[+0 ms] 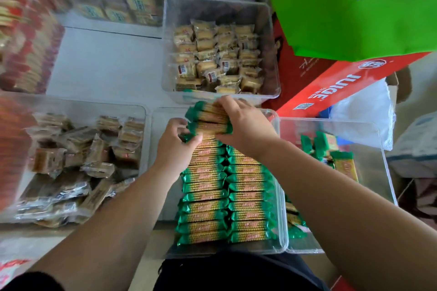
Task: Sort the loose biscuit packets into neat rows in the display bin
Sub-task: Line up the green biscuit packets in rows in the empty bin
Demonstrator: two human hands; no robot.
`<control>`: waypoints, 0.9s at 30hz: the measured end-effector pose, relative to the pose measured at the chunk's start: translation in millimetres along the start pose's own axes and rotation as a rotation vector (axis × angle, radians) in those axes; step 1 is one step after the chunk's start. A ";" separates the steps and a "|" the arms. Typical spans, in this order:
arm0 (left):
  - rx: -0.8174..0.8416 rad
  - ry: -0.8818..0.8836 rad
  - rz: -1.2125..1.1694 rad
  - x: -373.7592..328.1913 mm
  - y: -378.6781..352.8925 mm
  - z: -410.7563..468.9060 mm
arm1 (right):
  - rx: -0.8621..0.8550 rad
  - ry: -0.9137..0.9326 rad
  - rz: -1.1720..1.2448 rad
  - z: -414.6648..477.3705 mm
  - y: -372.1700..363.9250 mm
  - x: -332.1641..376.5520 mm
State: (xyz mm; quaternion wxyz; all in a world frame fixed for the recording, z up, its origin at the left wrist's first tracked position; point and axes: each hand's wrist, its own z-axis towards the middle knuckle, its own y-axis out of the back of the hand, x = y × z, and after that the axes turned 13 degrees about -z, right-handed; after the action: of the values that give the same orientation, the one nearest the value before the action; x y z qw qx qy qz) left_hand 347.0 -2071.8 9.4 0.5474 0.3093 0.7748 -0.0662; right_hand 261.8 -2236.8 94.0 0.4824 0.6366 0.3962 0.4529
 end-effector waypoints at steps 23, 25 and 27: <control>0.093 0.206 -0.418 -19.7 2.7 7.2 | -0.140 0.073 0.078 -20.5 -33.0 -6.5; 0.078 0.201 -0.425 -18.6 1.3 9.5 | -0.078 0.050 0.152 -26.0 -32.2 -5.8; 0.054 0.193 -0.462 -15.5 2.2 9.9 | -0.005 0.050 0.174 -27.3 -30.6 -4.2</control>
State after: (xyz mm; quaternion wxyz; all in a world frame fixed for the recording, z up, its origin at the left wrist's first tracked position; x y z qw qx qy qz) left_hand 359.5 -2080.8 19.8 0.4328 0.1435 0.8715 -0.1806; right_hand 232.4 -2227.0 66.8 0.4325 0.6559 0.3502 0.5100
